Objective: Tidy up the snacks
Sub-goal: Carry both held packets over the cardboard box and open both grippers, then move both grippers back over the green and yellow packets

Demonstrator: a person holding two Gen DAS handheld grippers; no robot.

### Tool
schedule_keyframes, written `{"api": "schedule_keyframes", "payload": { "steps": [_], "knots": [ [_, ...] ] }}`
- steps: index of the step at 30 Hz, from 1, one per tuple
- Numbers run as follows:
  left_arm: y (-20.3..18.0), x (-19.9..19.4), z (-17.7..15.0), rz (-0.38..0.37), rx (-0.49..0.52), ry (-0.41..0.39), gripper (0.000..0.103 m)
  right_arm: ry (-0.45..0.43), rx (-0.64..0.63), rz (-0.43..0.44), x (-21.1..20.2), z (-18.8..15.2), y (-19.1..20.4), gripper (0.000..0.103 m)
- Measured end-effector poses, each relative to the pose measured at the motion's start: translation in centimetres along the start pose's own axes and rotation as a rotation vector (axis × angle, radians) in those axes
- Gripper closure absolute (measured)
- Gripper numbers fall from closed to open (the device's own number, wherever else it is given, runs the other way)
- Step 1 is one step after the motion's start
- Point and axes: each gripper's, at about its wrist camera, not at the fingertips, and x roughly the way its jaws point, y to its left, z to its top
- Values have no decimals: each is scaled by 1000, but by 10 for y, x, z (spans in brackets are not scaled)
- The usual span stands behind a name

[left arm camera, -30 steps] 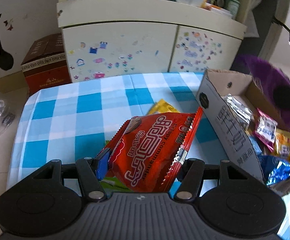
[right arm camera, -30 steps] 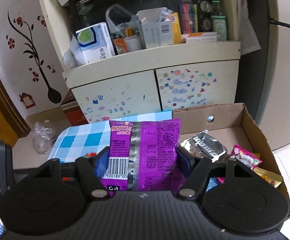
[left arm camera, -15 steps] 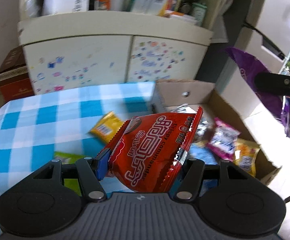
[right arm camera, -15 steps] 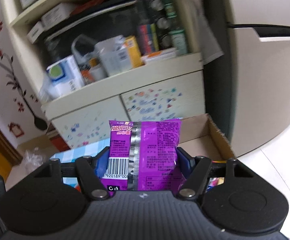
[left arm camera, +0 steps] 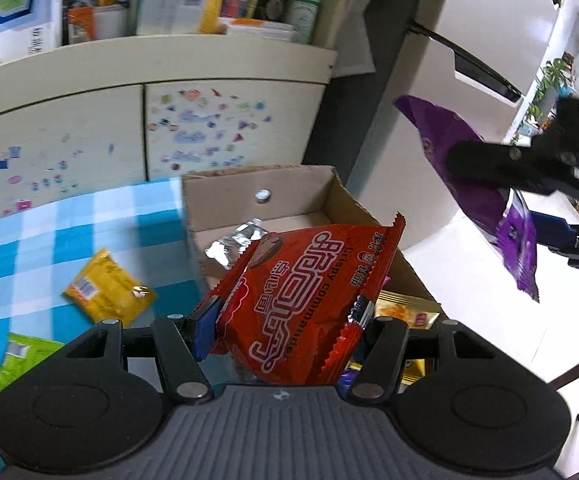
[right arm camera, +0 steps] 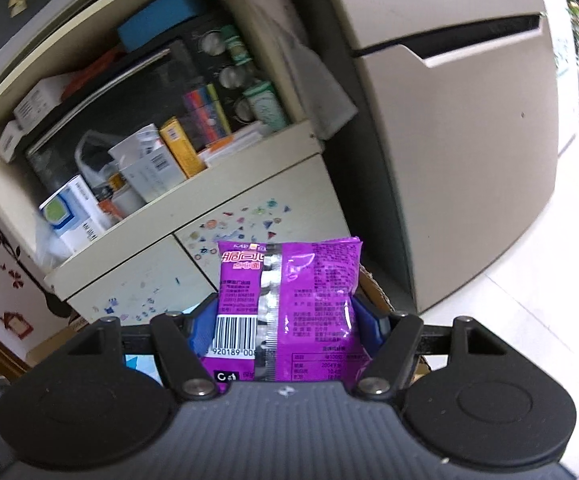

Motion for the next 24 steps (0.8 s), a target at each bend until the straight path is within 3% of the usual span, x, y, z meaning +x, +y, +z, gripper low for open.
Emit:
{"api": "schedule_keyframes", "payload": {
  "steps": [4,9,24],
  "knots": [
    [-9,10,0,-28,7,8,34,19,24,-12,6,0,-3,32],
    [-15,7,0,-29,35,-18,9,20,71,-35,8,-1,-8,21],
    [37,-22,10,43,2,-66,7,2,74,10,9,-1,2,20]
  ]
}}
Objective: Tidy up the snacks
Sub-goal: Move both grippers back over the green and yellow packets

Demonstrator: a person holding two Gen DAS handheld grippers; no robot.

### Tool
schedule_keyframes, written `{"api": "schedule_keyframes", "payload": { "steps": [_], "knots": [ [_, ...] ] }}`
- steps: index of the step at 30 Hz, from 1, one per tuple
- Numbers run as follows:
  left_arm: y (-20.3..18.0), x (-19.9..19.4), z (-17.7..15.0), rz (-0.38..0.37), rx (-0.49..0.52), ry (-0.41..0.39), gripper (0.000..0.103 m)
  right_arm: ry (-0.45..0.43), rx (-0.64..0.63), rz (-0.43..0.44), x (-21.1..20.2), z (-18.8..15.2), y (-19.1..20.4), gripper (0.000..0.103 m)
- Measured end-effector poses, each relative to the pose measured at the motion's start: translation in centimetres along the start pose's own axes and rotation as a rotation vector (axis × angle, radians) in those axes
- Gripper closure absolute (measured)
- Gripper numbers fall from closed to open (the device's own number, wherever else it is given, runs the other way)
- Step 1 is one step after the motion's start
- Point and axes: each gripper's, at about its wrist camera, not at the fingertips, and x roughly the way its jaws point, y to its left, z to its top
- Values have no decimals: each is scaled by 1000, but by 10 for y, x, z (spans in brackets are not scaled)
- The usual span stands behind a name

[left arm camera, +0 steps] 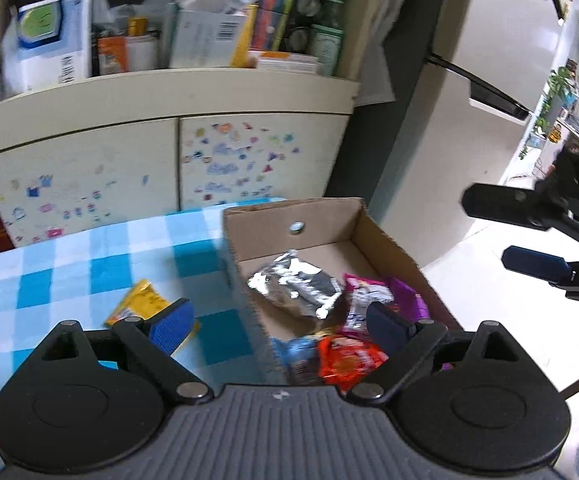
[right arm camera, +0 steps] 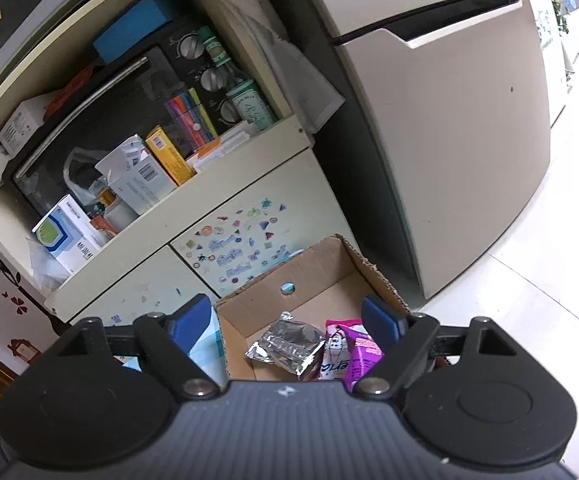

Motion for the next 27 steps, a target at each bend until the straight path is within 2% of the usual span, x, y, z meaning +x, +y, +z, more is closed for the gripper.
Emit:
{"api": "schedule_keyframes", "payload": {
  "steps": [15,27],
  "knots": [
    [98,-29,-6,132,-73,9,7,35,-79,55,17,-13,34,20],
    [145,-29,-29,205,-86,71,7,88,-183,110,38,-33,74,20]
  ]
}}
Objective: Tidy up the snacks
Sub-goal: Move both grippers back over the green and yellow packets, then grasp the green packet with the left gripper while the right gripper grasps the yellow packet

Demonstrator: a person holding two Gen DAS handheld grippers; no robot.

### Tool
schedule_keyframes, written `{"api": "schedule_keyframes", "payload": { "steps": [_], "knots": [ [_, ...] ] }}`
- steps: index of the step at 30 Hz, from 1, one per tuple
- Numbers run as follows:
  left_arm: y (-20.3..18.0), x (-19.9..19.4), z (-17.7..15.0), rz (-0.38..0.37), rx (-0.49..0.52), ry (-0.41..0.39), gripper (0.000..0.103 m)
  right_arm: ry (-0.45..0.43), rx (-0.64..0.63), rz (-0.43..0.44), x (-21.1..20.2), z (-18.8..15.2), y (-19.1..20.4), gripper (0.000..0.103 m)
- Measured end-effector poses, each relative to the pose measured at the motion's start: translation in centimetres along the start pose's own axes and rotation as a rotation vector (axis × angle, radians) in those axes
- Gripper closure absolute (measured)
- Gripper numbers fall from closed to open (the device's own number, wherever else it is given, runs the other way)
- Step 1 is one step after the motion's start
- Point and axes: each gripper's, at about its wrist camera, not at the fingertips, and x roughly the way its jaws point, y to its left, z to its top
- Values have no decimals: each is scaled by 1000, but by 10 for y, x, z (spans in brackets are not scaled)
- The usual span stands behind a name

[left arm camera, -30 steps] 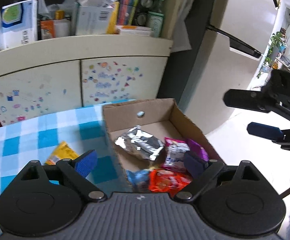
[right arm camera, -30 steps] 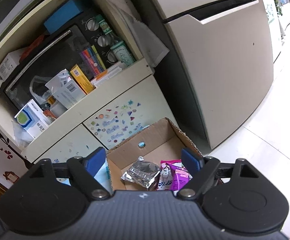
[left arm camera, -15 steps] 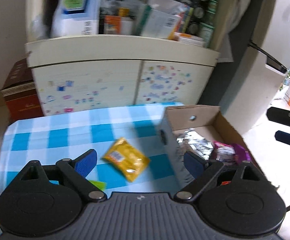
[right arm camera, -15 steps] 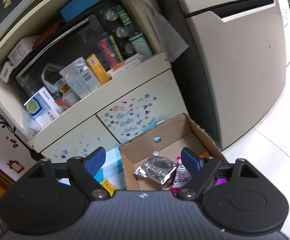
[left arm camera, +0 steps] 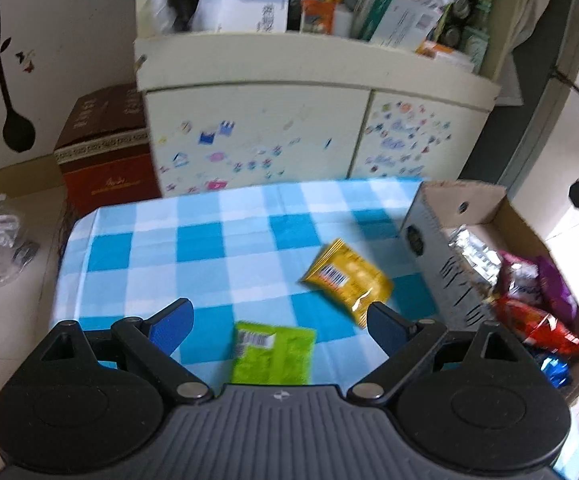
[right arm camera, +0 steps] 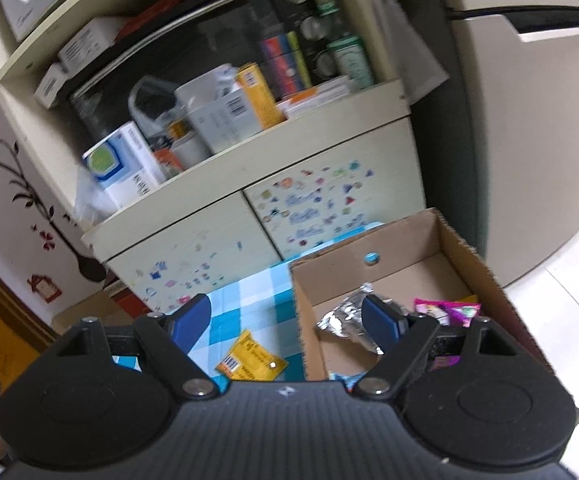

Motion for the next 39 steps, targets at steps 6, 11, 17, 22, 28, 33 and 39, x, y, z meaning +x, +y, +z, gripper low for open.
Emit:
{"api": "schedule_keyframes", "payload": {
  "steps": [6,11,17,22,28,33,39],
  "knots": [
    [6,19,-15,31,29,56,7,46,-61,52,21,-10,27,20],
    [6,37,-27,46,61,97,7,100,-107,110,41,-23,49,20],
    [5,56,-35,55,94,133,7,166,-133,137,69,-35,60,20],
    [2,70,-39,52,111,147,7,199,-154,148,93,-40,66,20],
    [6,85,-41,53,88,164,7,221,-216,146,119,-46,74,20],
    [11,87,-42,35,71,158,7,248,-280,113,143,-54,80,20],
    [23,86,-42,54,25,157,10,267,-323,79,166,-63,80,20]
  ]
}}
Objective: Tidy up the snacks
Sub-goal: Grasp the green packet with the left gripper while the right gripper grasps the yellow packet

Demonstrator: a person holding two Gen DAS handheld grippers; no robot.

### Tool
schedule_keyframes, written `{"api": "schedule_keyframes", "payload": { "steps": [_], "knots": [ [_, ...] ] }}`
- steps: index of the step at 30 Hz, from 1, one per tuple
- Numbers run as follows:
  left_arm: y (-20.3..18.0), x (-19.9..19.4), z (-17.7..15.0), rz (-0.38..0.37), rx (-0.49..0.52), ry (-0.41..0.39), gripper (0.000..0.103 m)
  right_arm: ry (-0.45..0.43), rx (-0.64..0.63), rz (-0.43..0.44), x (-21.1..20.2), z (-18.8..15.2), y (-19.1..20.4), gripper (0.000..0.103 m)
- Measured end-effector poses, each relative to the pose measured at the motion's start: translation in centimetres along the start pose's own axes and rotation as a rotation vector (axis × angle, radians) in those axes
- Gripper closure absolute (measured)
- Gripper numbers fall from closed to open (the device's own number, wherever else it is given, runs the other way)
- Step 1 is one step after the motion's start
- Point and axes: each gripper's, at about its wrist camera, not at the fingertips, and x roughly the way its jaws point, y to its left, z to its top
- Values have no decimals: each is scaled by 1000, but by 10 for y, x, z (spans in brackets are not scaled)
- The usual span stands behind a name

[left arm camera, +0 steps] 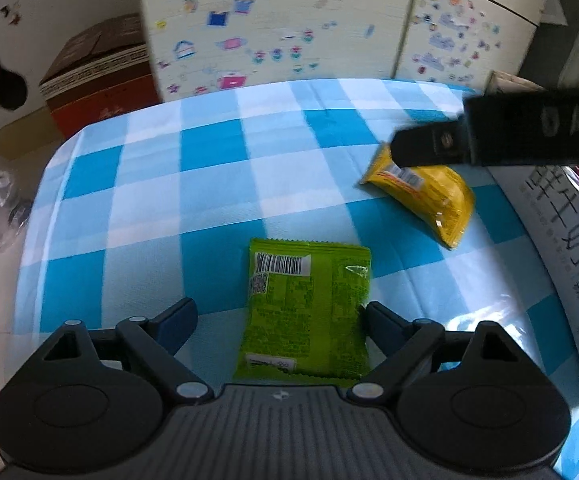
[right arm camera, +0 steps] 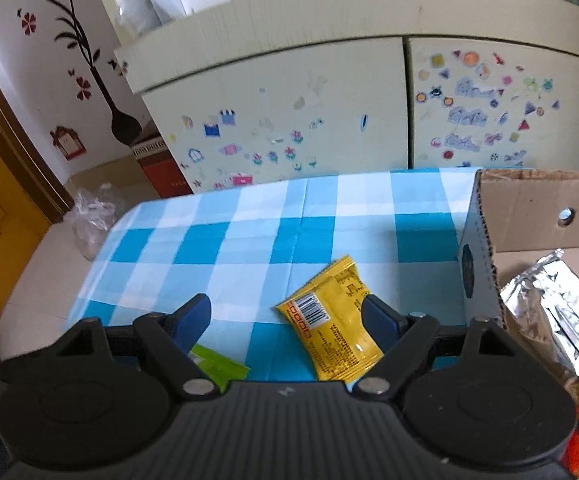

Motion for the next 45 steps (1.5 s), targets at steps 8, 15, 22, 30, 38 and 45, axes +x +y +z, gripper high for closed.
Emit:
{"api": "schedule_keyframes", "payload": {
  "steps": [8,15,22,30,38,45],
  "knots": [
    [19,-3,1,37,-77,16,15,-7,-27,-47,19,-1,1,20],
    [20,0,0,44,-82,32,3,21,-27,-82,37,-7,-2,20],
    [19,4,1,44,-76,41,0,63,-66,-17,37,-6,4,19],
    [19,5,3,50,-78,48,0,44,-100,-74,38,-6,4,21],
    [18,5,2,53,-77,44,0,76,-182,-127,53,-17,13,18],
    [16,5,4,56,-80,42,0,78,-168,-137,52,-17,14,25]
  ]
}}
